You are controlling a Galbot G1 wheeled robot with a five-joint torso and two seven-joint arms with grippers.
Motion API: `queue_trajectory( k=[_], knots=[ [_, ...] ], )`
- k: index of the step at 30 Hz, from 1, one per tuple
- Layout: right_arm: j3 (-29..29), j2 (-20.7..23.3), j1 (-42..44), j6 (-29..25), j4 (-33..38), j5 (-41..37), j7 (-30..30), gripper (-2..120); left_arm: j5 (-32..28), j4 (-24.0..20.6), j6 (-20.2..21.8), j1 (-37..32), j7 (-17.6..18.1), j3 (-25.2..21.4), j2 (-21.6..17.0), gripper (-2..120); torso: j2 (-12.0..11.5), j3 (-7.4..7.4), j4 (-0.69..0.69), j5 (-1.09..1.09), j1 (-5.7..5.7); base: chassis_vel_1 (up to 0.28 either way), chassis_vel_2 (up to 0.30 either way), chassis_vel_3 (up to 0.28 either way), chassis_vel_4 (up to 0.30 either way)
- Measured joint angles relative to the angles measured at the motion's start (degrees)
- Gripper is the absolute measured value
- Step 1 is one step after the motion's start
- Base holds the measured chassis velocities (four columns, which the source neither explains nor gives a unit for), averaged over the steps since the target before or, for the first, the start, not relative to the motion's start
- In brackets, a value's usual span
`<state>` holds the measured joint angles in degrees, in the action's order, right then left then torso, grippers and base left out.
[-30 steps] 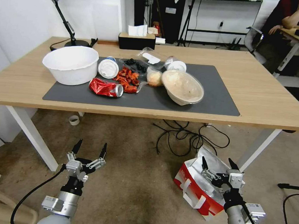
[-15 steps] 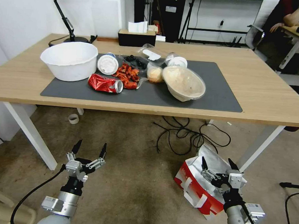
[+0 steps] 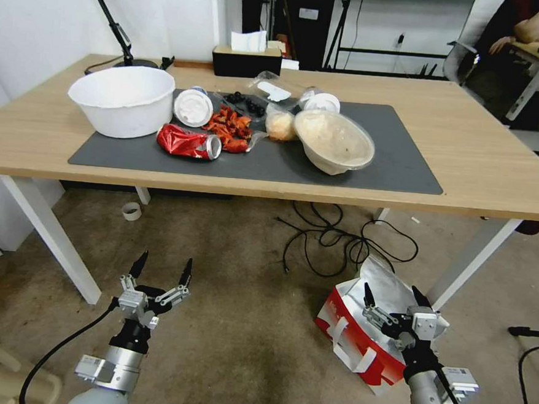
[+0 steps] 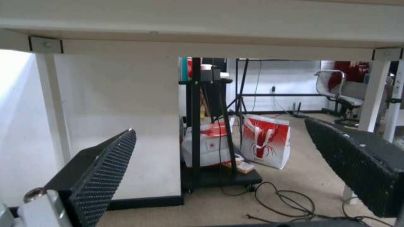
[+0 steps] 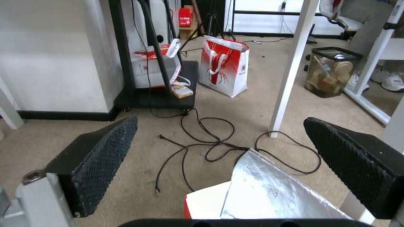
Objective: Pick up the food delivery bag from the floor and place it on the table.
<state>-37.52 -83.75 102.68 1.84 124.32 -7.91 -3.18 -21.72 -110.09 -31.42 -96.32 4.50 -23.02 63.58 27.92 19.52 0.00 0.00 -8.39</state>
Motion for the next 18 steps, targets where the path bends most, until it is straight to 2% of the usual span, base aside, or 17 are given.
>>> queue_trajectory(
  k=[18],
  knots=[
    [-0.24, 0.04, 0.11, -0.03, 0.20, 0.73, 0.00, 100, -0.10, -0.02, -0.25, -0.07, -0.03, 0.08, 0.05, 100, -3.97, -2.54, 0.00, 0.00, 1.40, 0.000, 0.000, 0.000, 0.000]
  ],
)
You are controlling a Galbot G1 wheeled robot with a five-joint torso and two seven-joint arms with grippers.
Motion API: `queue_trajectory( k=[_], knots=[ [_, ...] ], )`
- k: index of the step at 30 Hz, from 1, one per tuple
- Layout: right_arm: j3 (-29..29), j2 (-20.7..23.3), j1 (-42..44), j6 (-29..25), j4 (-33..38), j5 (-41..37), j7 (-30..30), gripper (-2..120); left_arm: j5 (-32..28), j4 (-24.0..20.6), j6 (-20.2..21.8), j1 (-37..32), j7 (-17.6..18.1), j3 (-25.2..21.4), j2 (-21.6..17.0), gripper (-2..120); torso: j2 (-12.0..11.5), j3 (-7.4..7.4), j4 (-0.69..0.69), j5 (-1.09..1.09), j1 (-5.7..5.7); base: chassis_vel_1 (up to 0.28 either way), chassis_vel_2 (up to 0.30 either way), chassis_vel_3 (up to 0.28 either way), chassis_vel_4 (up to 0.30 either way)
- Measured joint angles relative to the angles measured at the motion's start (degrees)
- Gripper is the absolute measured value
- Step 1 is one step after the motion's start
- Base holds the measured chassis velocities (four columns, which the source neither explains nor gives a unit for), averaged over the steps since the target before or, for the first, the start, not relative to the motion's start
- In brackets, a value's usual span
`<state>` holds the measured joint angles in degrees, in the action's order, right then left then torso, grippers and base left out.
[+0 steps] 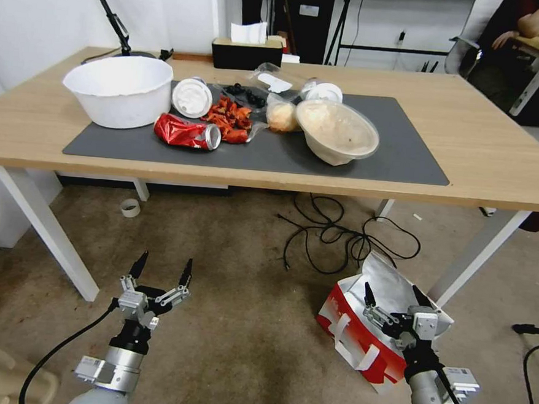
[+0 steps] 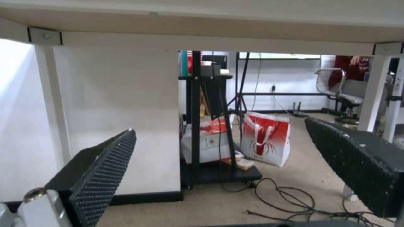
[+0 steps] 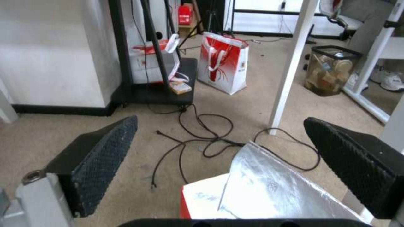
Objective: Pick up the food delivery bag from the floor and place it on the table.
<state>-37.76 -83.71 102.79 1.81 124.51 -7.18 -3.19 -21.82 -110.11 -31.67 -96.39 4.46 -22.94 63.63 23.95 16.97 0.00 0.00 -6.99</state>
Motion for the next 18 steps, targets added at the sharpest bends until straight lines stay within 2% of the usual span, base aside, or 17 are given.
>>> queue_trajectory(
  k=[18],
  knots=[
    [-0.13, 0.15, 0.71, -0.01, 0.56, 0.13, -0.15, 100, 0.25, -0.08, -0.25, -0.16, -0.05, 0.02, 0.28, 100, -4.16, -2.84, 0.00, 0.00, 1.34, 0.000, 0.000, 0.000, 0.000]
  ],
)
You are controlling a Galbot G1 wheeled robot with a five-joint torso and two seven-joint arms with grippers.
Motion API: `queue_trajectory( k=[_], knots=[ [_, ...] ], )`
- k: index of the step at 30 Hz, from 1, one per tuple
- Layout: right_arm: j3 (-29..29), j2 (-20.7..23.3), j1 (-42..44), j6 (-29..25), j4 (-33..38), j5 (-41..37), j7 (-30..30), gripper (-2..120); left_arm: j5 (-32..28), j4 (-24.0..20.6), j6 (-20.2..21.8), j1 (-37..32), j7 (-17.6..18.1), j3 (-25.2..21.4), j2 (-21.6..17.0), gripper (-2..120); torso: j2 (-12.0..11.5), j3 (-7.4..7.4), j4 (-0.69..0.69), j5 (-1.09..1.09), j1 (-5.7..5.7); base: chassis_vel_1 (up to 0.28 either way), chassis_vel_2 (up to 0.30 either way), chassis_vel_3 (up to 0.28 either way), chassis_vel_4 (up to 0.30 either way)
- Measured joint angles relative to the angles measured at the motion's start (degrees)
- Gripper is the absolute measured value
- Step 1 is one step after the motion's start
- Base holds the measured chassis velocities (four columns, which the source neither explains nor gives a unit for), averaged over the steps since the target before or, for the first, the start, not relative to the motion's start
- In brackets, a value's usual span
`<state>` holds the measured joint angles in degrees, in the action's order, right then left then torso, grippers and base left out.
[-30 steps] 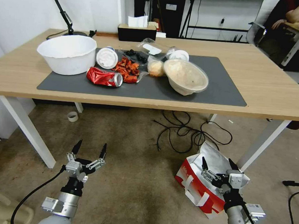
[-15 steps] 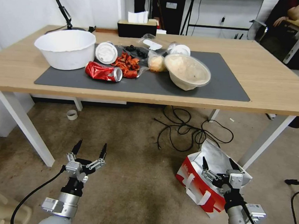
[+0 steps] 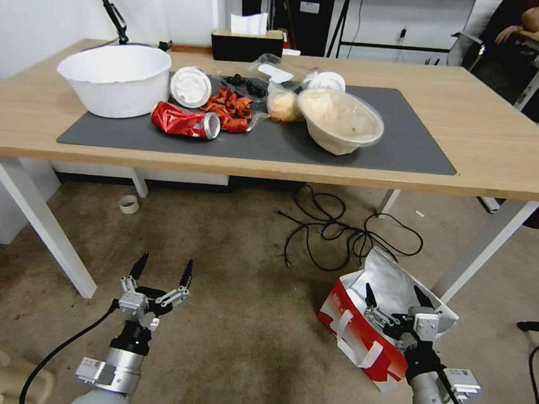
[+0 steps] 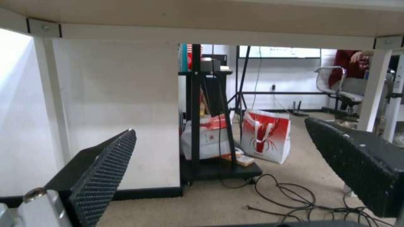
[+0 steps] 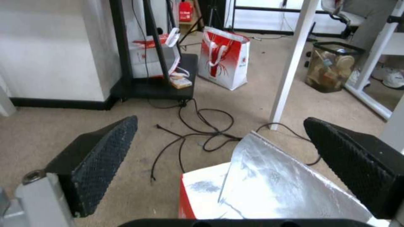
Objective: Pick up the food delivery bag from the floor and place it on the table.
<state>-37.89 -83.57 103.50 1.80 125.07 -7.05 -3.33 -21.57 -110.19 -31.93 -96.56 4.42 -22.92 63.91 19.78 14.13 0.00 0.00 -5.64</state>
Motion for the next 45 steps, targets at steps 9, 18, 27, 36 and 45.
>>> queue_trajectory(
  k=[9, 18, 27, 36, 45],
  knots=[
    [-0.30, 0.50, 0.11, 0.05, 0.37, -0.02, -0.11, 100, 0.04, -0.01, -0.22, -0.18, -0.12, 0.05, 0.19, 100, -2.13, -1.41, 0.00, 0.00, 0.72, 0.000, 0.000, 0.000, 0.000],
    [-0.33, 0.50, 0.13, 0.06, 0.36, -0.05, -0.16, 100, 0.08, -0.12, -0.27, -0.33, -0.30, 0.01, 0.22, 100, -4.21, -2.88, -0.01, 0.00, 1.32, 0.000, 0.000, 0.000, 0.000],
    [-0.42, 0.67, 0.01, 0.07, 0.00, -0.13, -0.16, 100, 0.10, 0.03, -0.32, -0.21, -0.37, 0.00, 0.41, 100, -6.04, -4.23, 0.00, 0.00, 1.81, 0.000, 0.000, 0.000, 0.000],
    [-0.38, 0.65, -0.06, 0.08, -0.05, -0.13, -0.16, 100, 0.10, 0.11, -0.45, -0.22, -0.77, -0.04, 0.44, 100, -8.18, -5.86, 0.00, 0.00, 2.30, 0.000, 0.000, 0.000, 0.000],
    [-0.44, 0.70, -0.15, 0.11, -0.05, -0.13, -0.14, 100, 0.09, 0.50, -0.52, -0.09, -0.82, 0.02, 0.51, 100, -10.31, -7.57, 0.00, 0.00, 2.72, 0.000, 0.000, 0.000, 0.000]
  ],
)
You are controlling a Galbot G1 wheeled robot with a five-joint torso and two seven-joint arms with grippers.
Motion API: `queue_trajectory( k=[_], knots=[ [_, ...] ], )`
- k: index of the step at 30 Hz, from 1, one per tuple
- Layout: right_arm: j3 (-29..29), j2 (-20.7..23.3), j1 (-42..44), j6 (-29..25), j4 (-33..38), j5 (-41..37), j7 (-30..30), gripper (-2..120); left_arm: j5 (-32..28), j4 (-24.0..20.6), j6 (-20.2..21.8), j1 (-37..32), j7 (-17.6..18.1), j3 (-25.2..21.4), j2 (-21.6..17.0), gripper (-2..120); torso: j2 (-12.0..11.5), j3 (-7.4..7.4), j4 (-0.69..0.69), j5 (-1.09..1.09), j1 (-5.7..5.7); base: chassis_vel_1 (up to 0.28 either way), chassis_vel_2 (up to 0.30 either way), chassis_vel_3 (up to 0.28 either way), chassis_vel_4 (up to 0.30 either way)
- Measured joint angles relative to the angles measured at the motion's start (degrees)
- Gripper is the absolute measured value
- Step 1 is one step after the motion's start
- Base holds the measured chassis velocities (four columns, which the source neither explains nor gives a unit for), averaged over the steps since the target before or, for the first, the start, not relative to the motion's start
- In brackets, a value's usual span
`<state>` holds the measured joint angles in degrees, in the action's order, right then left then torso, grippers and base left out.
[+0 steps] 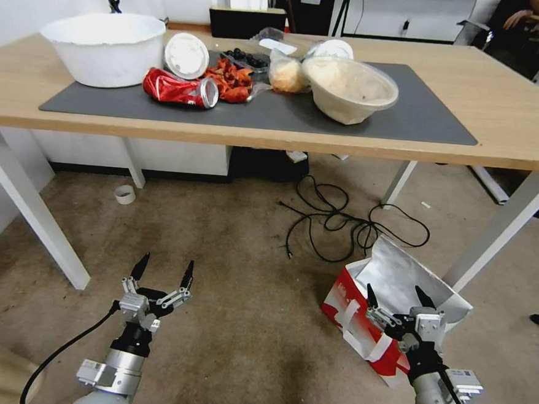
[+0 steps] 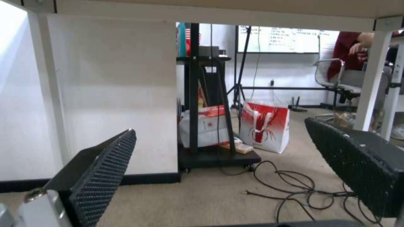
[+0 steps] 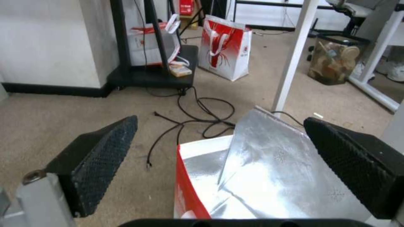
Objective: Pick up the food delivery bag from the floor and place it on the table.
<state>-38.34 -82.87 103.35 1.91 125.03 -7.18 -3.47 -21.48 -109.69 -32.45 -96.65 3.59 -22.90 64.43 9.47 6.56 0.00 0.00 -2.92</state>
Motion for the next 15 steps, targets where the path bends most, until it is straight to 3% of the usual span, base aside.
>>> queue_trajectory(
  k=[15],
  knots=[
    [0.16, -0.13, -0.17, 0.07, -0.16, 0.00, -0.02, 100, -0.07, 0.47, -0.13, 0.52, 0.07, 0.04, -0.16, 100, -3.20, -2.70, 0.00, -0.01, 0.51, 0.000, 0.000, 0.000, 0.000]
  ],
)
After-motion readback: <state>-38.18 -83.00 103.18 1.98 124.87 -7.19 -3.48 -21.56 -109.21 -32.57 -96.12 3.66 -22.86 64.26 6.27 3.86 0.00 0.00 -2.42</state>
